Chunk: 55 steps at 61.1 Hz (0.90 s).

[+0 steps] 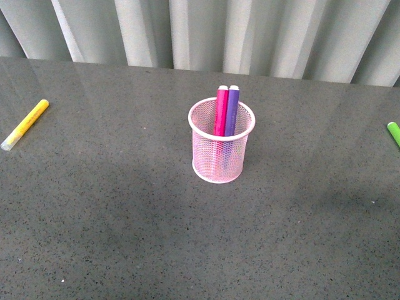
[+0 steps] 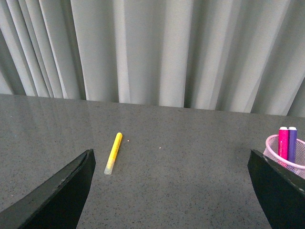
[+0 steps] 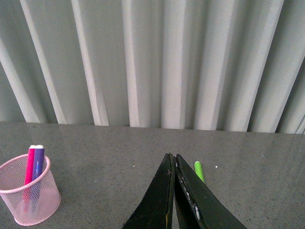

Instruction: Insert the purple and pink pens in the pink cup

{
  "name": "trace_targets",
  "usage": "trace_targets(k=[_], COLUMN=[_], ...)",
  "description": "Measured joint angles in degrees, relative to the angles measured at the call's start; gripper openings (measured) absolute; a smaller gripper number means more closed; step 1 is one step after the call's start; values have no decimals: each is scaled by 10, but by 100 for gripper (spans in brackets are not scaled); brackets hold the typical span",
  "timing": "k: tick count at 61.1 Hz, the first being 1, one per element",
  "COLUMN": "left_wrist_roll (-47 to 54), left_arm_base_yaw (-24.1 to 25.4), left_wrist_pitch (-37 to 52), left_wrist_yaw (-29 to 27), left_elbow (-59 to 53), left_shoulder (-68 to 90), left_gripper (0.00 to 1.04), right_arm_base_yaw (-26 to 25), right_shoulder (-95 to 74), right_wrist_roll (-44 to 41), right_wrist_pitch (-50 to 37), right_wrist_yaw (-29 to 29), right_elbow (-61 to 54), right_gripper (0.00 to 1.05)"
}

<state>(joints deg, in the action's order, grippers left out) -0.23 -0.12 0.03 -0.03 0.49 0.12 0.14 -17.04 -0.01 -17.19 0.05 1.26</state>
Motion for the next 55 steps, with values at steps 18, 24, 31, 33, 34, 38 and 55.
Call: trace_targets(k=[18, 24, 31, 33, 34, 38, 55], left_wrist_roll=[0, 0, 0, 0, 0, 0, 0], left_arm_base_yaw=[0, 0, 0, 0, 0, 0, 0], left_wrist_pitch=[0, 0, 0, 0, 0, 0, 0], left_wrist_yaw=[0, 0, 0, 0, 0, 0, 0], left_elbow=[0, 0, 0, 0, 0, 0, 0], left_shoulder=[0, 0, 0, 0, 0, 0, 0], left_gripper=[98, 98, 98, 98, 98, 98, 98], right_arm_base_yaw=[0, 0, 0, 0, 0, 0, 0], right_shoulder=[51, 65, 127, 146, 154, 168, 168], right_wrist_roll=[0, 0, 0, 0, 0, 0, 0], right_wrist_pitch=[51, 64, 146, 165, 168, 169, 172], right_wrist_yaw=[0, 0, 0, 0, 1, 0, 0], right_elbow=[0, 0, 0, 0, 0, 0, 0], right_gripper=[3, 3, 3, 3, 3, 3, 16])
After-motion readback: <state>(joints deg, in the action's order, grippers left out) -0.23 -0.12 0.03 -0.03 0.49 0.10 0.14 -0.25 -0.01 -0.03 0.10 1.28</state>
